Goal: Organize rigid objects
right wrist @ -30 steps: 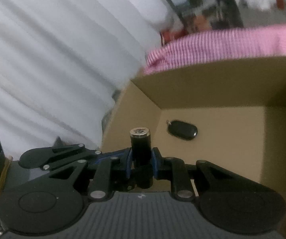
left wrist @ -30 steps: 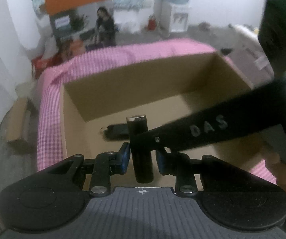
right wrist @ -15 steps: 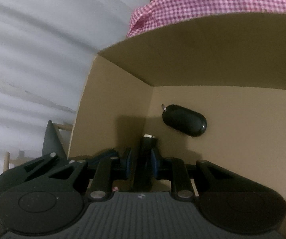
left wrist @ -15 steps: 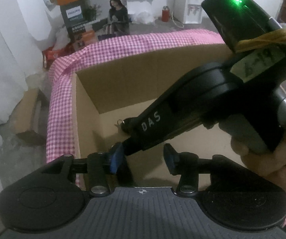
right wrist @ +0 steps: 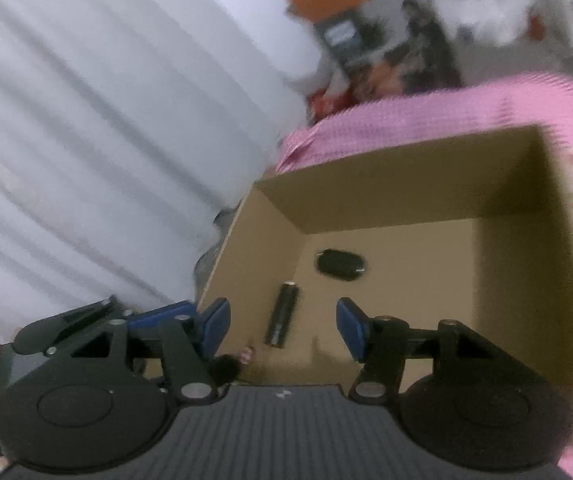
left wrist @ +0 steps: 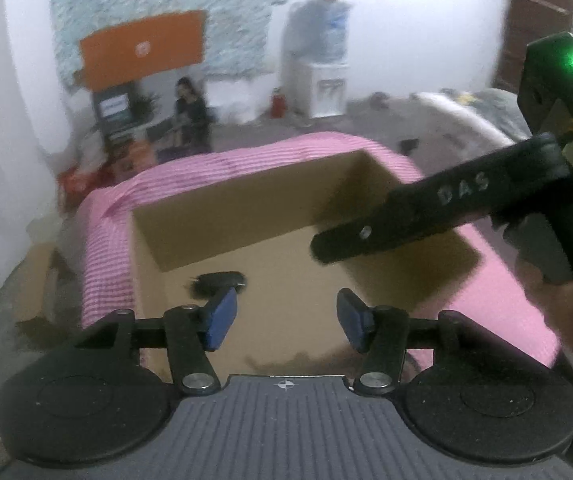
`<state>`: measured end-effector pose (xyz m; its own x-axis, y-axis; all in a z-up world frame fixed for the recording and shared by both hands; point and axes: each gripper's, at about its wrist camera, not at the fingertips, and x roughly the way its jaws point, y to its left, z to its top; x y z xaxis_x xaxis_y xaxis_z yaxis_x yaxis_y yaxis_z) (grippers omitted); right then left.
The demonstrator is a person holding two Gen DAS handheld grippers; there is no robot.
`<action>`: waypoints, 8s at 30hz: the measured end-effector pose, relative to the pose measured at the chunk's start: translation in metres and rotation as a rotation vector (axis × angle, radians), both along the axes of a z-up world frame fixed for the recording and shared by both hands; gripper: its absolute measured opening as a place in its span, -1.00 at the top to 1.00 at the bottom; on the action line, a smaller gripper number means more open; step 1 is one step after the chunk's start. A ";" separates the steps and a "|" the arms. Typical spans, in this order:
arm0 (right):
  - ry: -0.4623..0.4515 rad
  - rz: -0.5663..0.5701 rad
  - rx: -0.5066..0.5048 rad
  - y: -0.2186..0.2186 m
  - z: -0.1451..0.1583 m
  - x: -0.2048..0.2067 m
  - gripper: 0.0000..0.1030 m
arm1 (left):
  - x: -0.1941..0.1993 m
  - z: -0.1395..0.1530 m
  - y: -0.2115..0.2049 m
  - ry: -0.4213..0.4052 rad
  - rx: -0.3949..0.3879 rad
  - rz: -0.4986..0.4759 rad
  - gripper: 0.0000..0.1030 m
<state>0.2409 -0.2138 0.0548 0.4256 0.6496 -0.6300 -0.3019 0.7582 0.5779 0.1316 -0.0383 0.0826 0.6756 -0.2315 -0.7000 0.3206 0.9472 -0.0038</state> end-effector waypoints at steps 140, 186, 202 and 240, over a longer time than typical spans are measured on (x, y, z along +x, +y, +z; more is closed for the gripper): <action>0.162 -0.268 0.138 -0.086 -0.113 -0.146 0.67 | 0.117 -0.059 0.028 0.242 0.094 0.091 -0.45; 0.043 0.025 -0.302 0.009 -0.109 -0.135 0.46 | -0.064 -0.155 -0.053 0.179 0.081 -0.190 -0.44; -0.005 0.011 -0.350 0.006 -0.105 -0.151 0.61 | -0.076 -0.138 -0.060 0.150 0.084 -0.189 -0.28; 0.091 0.126 -0.229 0.042 -0.042 0.043 0.60 | 0.098 -0.060 -0.012 0.328 0.075 -0.092 -0.28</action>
